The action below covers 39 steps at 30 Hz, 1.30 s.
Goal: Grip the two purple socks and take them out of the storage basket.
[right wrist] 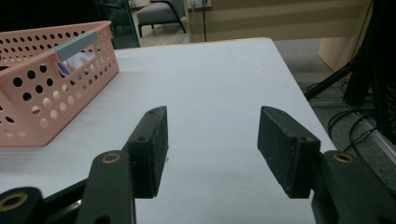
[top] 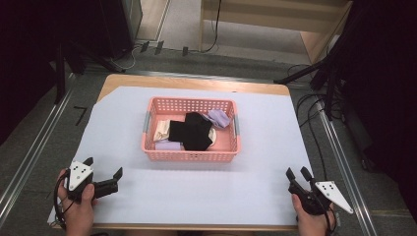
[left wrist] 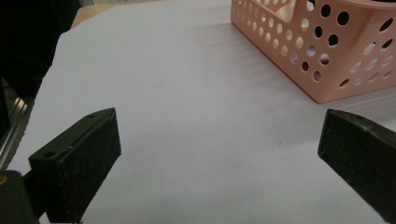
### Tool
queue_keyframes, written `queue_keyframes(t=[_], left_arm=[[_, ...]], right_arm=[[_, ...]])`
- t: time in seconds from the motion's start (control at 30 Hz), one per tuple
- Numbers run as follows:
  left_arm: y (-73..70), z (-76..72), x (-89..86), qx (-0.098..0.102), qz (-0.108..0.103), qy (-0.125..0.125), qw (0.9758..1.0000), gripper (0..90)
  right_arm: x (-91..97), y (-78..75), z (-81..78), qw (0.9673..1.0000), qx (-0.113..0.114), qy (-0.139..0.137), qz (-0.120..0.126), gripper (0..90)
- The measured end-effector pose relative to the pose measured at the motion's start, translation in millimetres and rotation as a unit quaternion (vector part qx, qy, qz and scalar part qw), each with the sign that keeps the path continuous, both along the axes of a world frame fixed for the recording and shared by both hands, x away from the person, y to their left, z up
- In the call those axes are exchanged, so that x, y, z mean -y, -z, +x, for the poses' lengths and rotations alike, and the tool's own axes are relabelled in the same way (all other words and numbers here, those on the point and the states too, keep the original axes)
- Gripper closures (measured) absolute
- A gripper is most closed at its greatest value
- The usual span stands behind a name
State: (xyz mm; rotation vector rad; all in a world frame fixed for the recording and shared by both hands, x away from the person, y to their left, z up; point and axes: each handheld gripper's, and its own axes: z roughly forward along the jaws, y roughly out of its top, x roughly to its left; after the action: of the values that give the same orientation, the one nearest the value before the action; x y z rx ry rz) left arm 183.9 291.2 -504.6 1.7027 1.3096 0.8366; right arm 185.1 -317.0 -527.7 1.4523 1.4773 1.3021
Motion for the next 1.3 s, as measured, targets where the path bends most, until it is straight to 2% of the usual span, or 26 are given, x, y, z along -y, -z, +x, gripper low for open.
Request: queue_keyframes(t=[0.17,0.3,0.33,0.47,0.57,0.63,0.77,0.87,0.97,1.1,1.27,1.3], left_arm=[[0.0,0.0,0.2,0.000,0.001,-0.001,1.0000,0.1],[-0.1,-1.0,0.2,0.004,0.002,-0.001,1.0000,0.1],[0.0,-0.8,0.4,0.003,0.000,-0.001,1.0000,0.2],[-0.3,-1.1,0.3,0.003,0.003,0.000,1.0000,0.2],[-0.3,-1.2,0.3,0.003,0.002,0.000,1.0000,0.2],[-0.2,-1.1,0.4,0.003,0.003,-0.001,1.0000,0.1],[-0.3,-1.3,0.3,0.003,0.005,0.000,1.0000,0.1],[-0.4,-1.4,0.4,0.003,0.006,0.000,1.0000,0.2],[-0.3,-1.4,0.3,0.003,0.004,0.000,1.0000,0.2],[-0.3,-1.4,0.3,0.003,0.004,0.000,1.0000,0.2],[-0.3,-1.3,0.1,0.003,0.004,0.001,1.0000,0.2],[-0.3,-1.3,0.1,0.003,0.004,0.001,1.0000,0.2]], right_arm=[[-0.6,-0.7,0.9,0.9999,-0.006,0.010,0.001,46.1],[-0.8,-1.8,-0.4,0.9998,0.008,-0.003,0.017,47.1],[-1.2,-5.1,-0.7,0.9995,0.015,-0.008,0.028,48.3],[-7.2,-14.7,0.2,0.9994,0.015,-0.017,0.027,48.9],[-14.2,-21.6,3.6,0.9992,-0.005,-0.022,0.033,47.0],[-18.8,-24.6,6.9,0.9985,-0.003,-0.036,0.041,49.0],[-29.8,-32.6,12.5,0.9976,-0.016,-0.052,0.044,51.5],[-38.3,-39.4,18.9,0.9977,-0.020,-0.053,0.038,51.7],[-44.4,-44.6,25.5,0.9971,-0.031,-0.050,0.047,51.4],[-54.5,-50.0,36.6,0.9961,-0.035,-0.057,0.057,51.2],[-68.9,-55.5,44.2,0.9954,-0.036,-0.073,0.052,51.1],[-76.4,-58.7,47.6,0.9946,-0.038,-0.082,0.051,51.2]])
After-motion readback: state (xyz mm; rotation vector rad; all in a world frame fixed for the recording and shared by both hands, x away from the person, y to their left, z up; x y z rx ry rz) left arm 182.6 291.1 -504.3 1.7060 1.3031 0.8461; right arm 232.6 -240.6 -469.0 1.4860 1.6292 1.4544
